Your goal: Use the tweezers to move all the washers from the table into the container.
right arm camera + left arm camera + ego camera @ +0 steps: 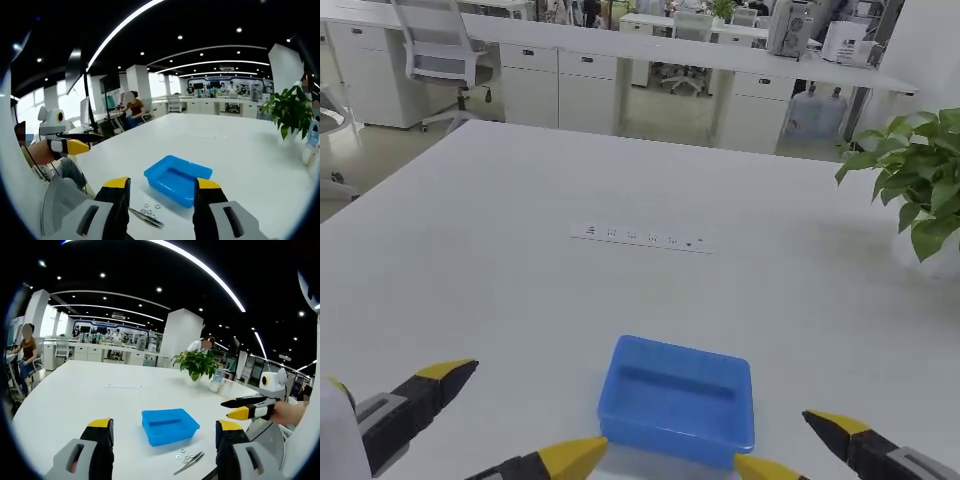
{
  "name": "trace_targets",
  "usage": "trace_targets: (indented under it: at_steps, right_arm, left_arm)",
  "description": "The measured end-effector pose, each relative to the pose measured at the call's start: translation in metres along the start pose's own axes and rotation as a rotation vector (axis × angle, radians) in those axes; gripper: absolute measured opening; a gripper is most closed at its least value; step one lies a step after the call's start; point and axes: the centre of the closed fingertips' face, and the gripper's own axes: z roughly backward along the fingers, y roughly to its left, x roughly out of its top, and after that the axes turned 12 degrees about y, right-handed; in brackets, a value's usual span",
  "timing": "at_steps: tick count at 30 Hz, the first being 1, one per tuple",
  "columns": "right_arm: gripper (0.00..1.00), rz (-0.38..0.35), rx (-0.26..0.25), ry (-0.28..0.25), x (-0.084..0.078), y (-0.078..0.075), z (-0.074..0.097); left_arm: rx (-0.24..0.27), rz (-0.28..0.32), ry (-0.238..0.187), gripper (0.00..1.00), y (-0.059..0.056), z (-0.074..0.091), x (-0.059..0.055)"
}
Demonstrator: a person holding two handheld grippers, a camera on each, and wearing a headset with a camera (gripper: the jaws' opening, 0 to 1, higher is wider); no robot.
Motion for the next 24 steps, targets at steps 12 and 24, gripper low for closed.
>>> trace_targets:
  at_steps: [12, 24]
  right_arm:
    - [0.46, -0.012, 0.012, 0.001, -0.0034, 0.0012, 0.0019]
    - [0.45, -0.004, 0.013, 0.014, -0.0062, 0.0016, 0.0005]
  left_arm:
    - [-0.004, -0.004, 0.008, 0.84, -0.0054, 0.0007, -0.0019]
    - [-0.005, 0.0, 0.018, 0.84, 0.0028, -0.001, -0.0079]
